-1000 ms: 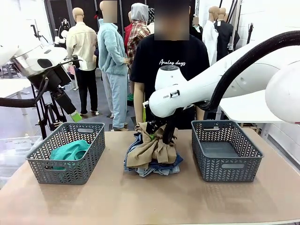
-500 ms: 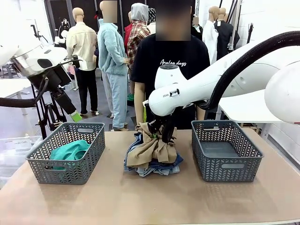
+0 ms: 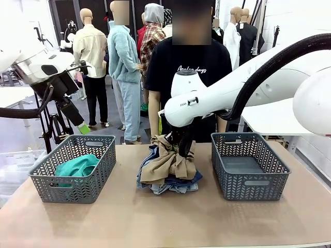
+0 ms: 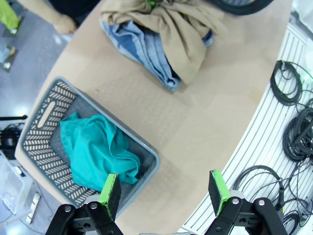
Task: Sort the tops and bottoms.
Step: Lift clothes from the center of the table with your right hand.
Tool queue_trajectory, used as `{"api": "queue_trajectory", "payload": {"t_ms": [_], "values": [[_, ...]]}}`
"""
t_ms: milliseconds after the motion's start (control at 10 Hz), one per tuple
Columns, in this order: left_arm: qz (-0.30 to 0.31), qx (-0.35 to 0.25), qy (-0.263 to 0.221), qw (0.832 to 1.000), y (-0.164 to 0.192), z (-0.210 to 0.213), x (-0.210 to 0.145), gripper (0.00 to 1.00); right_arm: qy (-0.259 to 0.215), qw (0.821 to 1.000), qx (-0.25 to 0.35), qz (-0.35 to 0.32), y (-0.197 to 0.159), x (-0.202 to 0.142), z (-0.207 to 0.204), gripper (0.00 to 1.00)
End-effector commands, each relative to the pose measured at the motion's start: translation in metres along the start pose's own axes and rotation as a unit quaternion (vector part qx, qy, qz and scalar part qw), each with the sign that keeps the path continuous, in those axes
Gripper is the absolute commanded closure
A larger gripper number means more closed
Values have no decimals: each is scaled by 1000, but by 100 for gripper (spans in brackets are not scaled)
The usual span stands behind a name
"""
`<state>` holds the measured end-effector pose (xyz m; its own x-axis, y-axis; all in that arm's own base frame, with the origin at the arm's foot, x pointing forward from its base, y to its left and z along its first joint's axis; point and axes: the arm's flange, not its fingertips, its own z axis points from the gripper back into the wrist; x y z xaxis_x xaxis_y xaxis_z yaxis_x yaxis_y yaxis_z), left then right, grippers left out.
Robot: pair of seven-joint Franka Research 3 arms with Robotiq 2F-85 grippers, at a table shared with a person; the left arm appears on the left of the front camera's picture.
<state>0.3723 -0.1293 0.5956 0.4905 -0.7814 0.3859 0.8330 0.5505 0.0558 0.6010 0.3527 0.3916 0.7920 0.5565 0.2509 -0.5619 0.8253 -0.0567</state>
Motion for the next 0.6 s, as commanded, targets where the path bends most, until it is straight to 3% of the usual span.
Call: {"api": "queue_trajectory", "payload": {"t_ms": [0,200,500], "values": [[0,-1,-2,1000,0,1,1,7,0,999,10,-31,-3,-2,3,100],[0,-1,-2,1000,0,1,1,7,-23,998,40,-50,-6,-8,38,100],[0,-1,-2,1000,0,1,1,7,-118,992,44,-30,-10,-22,127,100]]}}
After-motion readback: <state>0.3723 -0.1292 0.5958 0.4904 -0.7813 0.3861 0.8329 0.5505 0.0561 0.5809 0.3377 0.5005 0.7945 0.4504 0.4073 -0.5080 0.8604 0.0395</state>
